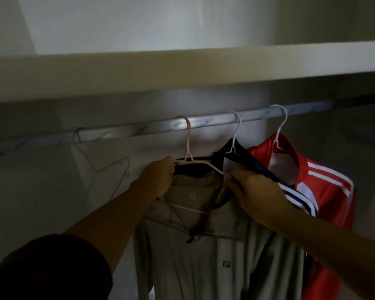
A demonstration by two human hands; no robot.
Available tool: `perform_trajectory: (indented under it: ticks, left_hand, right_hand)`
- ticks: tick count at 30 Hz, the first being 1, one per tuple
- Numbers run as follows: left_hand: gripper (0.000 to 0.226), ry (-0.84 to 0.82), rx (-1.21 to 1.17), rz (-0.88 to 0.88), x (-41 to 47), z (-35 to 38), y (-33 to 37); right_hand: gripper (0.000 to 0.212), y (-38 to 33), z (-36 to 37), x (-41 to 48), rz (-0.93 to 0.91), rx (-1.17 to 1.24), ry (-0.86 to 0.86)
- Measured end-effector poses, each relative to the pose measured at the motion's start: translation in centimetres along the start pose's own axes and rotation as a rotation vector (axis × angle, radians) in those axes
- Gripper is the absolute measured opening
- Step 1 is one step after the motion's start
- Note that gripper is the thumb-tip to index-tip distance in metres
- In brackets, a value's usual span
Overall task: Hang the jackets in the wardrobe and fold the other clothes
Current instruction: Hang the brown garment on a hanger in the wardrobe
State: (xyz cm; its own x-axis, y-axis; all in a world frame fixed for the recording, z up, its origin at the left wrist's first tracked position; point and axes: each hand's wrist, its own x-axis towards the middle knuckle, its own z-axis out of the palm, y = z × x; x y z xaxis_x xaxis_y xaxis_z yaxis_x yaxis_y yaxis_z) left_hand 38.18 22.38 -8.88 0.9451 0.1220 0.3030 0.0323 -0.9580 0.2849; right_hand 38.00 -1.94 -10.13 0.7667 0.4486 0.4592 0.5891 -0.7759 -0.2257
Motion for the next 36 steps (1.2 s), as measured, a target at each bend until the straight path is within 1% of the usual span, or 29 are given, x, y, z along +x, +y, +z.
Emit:
perform_trajectory:
  ticks: [2,3,4,5,6,8,9,10,11,13,14,16,17,19,21,23,24,26,28,29,31,32,34,35,36]
  left_hand:
    - [0.020,-0.014,0.028,0.018,-0.5,-0.3,0.1]
    - [0.009,-0.016,0.038,0.022,-0.8,-0.4,0.1]
    - [0.005,-0.022,0.053,0.035,-1.1,-0.6,0.1]
    - [0.011,-0.031,0.077,0.047,-1.2,-0.8,0.1]
    - [0.016,-0.043,0.104,0.054,-1.3,-1.1,0.1]
    - [0.019,-0.041,0.153,0.056,-1.5,-1.5,0.3]
    - [0.019,-0.039,0.175,0.051,-1.6,-1.6,0.4]
    - [0.019,-0.036,0.190,0.046,-1.7,-1.7,0.4]
    - [0.020,-0.033,0.206,0.041,-1.8,-1.7,0.5]
    - [0.020,-0.013,0.225,0.033,-2.0,-1.6,0.7]
    - [0.020,-0.001,0.232,0.029,-2.0,-1.5,0.7]
    - [0.019,0.020,0.242,0.031,-2.1,-1.4,0.4]
    - [0.018,0.027,0.245,0.038,-2.1,-1.3,0.3]
    - [0.015,0.037,0.251,0.043,-2.1,-1.1,0.1]
    - [0.014,0.043,0.240,0.039,-2.0,-0.7,-0.2]
    - [0.016,0.069,0.188,0.036,-2.1,-0.1,-0.5]
    - [0.020,0.088,0.133,0.032,-2.2,0.2,-0.7]
    - [0.040,0.114,0.003,0.015,-3.0,1.0,-1.3]
    - [0.059,0.193,-0.039,0.013,-4.4,2.3,-1.8]
    - [0.062,0.242,-0.045,0.019,-5.3,3.1,-2.1]
    - [0.055,0.310,-0.119,0.017,-7.6,4.8,-2.6]
    - [0.046,0.357,-0.158,0.034,-9.1,5.9,-2.7]
    - [0.023,0.461,-0.163,0.080,-12.1,8.3,-2.9]
    - [0.021,0.466,-0.149,0.085,-13.5,9.6,-3.0]
    - [0.025,0.417,-0.142,0.076,-14.7,10.9,-3.1]
  right_hand:
    - [0.036,-0.2,0.4,-1.6,-0.136,-0.209,0.106]
    - [0.041,-0.6,1.0,-2.7,-0.234,-0.240,0.171]
    - [0.041,-1.0,2.0,-4.0,-0.334,-0.231,0.212]
    - [0.038,-1.2,3.5,-5.2,-0.382,-0.230,0.202]
    - [0.035,-1.5,4.9,-6.2,-0.344,-0.200,0.087]
    - [0.032,-2.4,8.2,-7.2,-0.064,-0.057,-0.208]
    - [0.036,-2.5,10.2,-7.6,0.085,0.036,-0.292]
    - [0.039,-2.9,12.1,-7.6,0.200,0.131,-0.326]
    - [0.039,-3.6,13.6,-7.4,0.290,0.212,-0.340]
    - [0.032,-5.6,15.6,-6.5,0.428,0.377,-0.303]
    - [0.028,-6.5,16.3,-5.9,0.512,0.505,-0.278]
    - [0.037,-7.5,17.3,-4.7,0.732,0.779,-0.230]
    - [0.039,-7.8,17.5,-4.2,0.835,0.863,-0.211]
    - [0.033,-7.8,17.9,-3.3,0.975,0.982,-0.221]
    - [0.024,-7.8,17.7,-2.9,1.047,1.100,-0.241]
    - [0.019,-7.7,17.5,-3.0,1.035,1.167,-0.270]
    - [0.015,-7.6,17.4,-3.2,1.011,1.175,-0.293]
    - [0.015,-7.1,16.8,-4.0,0.956,1.184,-0.382]
    - [0.021,-6.2,15.8,-4.6,0.916,1.163,-0.511]
    - [0.024,-5.8,15.1,-4.9,0.883,1.118,-0.569]
    - [0.028,-4.9,13.7,-5.4,0.794,1.005,-0.637]
    - [0.030,-4.5,13.1,-5.6,0.742,0.965,-0.659]
    - [0.033,-4.0,12.2,-5.8,0.665,0.917,-0.692]
    - [0.034,-3.9,11.9,-5.8,0.649,0.914,-0.699]
    - [0.034,-3.8,11.8,-5.8,0.647,0.928,-0.703]
